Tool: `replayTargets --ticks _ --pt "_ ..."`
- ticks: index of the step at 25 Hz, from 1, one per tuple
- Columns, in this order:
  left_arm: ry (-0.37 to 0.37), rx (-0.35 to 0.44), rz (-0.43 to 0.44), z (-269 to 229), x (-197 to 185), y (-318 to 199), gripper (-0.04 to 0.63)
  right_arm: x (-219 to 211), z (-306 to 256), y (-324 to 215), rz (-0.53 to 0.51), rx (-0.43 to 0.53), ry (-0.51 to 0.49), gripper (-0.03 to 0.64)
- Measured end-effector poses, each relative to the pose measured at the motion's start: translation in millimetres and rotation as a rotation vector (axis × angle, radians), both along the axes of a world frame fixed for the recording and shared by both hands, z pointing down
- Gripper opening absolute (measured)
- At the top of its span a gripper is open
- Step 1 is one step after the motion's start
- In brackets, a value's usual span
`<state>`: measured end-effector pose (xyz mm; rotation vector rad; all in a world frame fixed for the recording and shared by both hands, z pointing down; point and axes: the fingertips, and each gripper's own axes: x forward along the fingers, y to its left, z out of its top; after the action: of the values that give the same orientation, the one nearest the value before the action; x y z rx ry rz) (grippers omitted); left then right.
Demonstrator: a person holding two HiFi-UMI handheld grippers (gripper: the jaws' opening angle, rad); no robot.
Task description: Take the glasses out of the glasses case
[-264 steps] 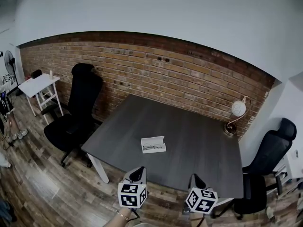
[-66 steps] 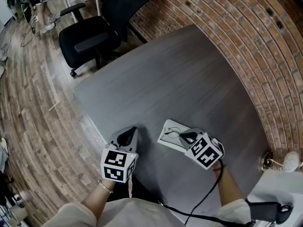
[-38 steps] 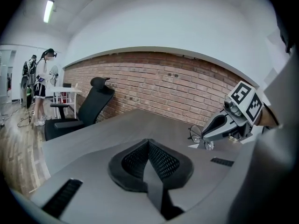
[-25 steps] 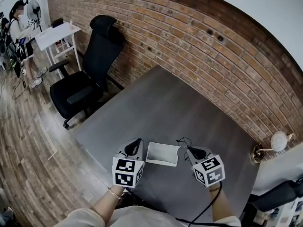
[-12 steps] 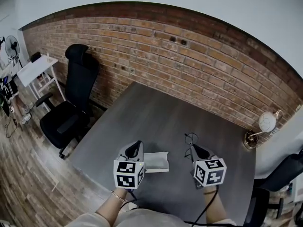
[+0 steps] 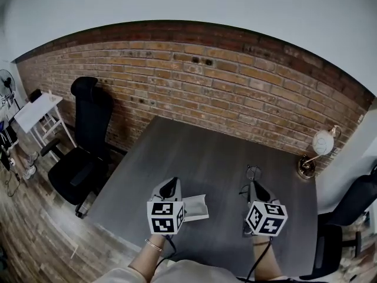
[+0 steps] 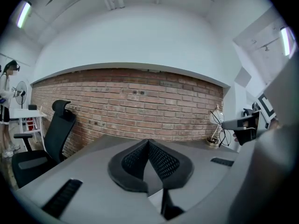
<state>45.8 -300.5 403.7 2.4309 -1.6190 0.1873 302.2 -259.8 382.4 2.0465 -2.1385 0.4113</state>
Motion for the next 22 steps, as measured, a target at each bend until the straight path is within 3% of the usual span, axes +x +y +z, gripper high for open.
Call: replayTargets --ticks 22 --pt "0.01 -0.033 0.033 9.4 22.3 -0.7 0.017 24.3 14.5 12.3 0.079 -0.02 -0.042 0.038"
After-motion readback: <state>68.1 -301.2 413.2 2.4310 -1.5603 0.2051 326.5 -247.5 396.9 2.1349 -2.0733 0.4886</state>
